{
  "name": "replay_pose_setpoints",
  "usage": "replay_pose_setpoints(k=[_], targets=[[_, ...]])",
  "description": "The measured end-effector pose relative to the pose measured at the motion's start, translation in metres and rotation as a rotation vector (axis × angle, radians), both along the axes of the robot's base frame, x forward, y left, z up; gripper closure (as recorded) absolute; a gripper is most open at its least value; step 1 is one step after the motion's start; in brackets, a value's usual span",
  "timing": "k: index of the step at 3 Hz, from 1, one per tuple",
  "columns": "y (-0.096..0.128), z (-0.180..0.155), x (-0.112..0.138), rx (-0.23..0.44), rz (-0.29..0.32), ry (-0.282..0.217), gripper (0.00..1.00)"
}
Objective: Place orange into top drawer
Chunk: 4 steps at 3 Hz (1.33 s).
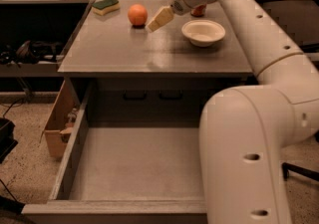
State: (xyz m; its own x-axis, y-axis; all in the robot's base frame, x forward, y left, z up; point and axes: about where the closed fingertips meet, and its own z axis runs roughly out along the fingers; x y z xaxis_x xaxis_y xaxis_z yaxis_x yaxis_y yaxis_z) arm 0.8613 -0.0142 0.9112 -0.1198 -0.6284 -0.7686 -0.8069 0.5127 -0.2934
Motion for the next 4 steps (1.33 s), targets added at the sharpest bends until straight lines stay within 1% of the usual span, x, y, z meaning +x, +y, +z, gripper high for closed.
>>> replay_pose_setpoints(k=[1, 2, 3, 4], targets=[[0.022, -0.017, 0.035, 0.045, -0.031, -0.015, 0.0], [0.037, -0.032, 0.058, 0.11, -0.056, -0.014, 0.0], [0.055, -0.038, 0.071, 0.177, -0.073, -0.008, 0.0], [0.071, -0.049, 0.082, 0.267, -0.093, 0.017, 0.0]])
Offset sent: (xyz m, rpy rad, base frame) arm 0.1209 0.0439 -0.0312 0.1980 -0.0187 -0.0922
